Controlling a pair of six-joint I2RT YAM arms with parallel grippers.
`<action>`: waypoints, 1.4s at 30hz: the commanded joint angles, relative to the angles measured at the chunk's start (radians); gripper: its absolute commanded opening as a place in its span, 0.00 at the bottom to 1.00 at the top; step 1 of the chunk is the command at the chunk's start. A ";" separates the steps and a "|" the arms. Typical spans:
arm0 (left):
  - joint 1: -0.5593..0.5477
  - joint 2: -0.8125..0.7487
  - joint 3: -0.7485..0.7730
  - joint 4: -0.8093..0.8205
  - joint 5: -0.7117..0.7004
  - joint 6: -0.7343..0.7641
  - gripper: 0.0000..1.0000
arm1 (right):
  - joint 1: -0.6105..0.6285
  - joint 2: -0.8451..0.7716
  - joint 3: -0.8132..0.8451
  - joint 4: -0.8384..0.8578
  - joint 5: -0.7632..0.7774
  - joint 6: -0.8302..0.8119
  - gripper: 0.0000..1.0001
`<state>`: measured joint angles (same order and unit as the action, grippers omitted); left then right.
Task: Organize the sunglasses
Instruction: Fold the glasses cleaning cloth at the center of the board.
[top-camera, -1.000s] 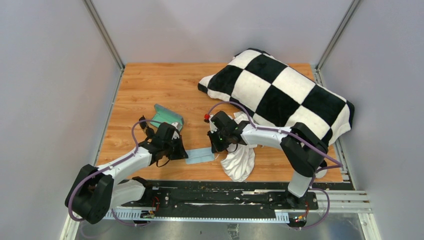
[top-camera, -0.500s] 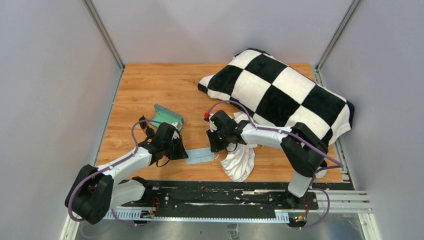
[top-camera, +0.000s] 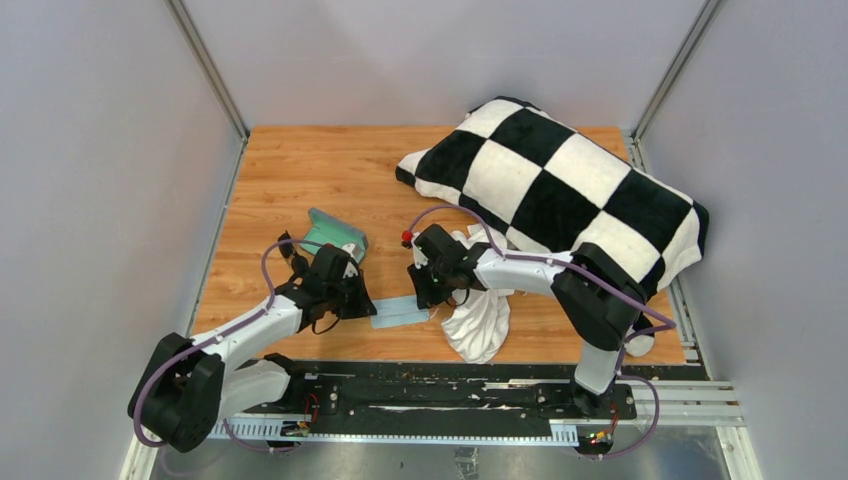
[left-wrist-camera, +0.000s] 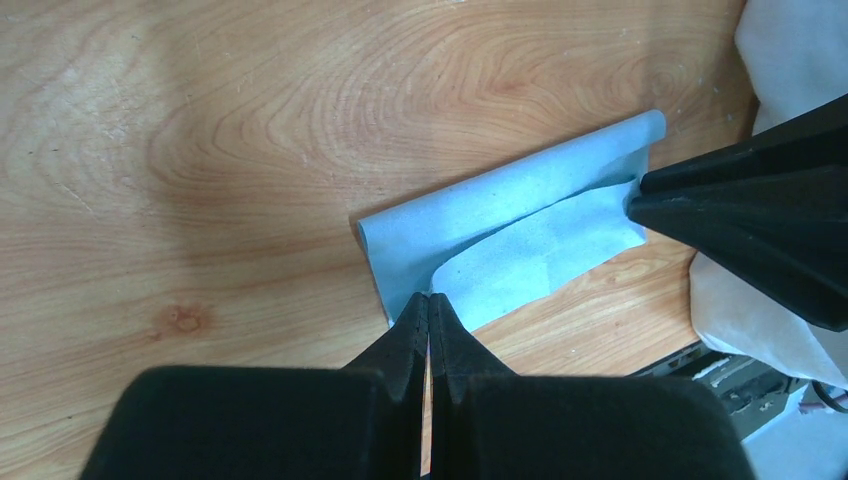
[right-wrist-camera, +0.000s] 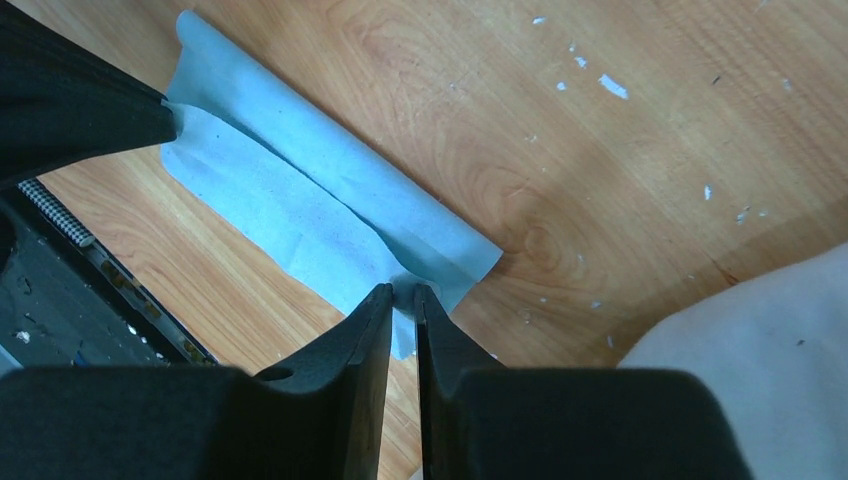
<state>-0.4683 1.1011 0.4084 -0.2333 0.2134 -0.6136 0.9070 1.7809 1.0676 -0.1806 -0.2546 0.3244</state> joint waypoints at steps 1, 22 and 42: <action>-0.008 -0.028 -0.003 -0.004 -0.009 -0.002 0.00 | 0.018 -0.007 -0.011 -0.036 -0.026 -0.026 0.20; -0.009 -0.029 -0.003 -0.017 0.004 0.000 0.00 | 0.043 -0.048 -0.005 -0.112 -0.124 -0.121 0.22; -0.011 -0.137 -0.018 -0.105 0.011 0.010 0.25 | 0.036 -0.021 0.065 -0.095 -0.031 -0.073 0.32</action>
<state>-0.4732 1.0080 0.4084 -0.2874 0.2195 -0.6098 0.9344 1.7145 1.1000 -0.2646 -0.3061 0.2264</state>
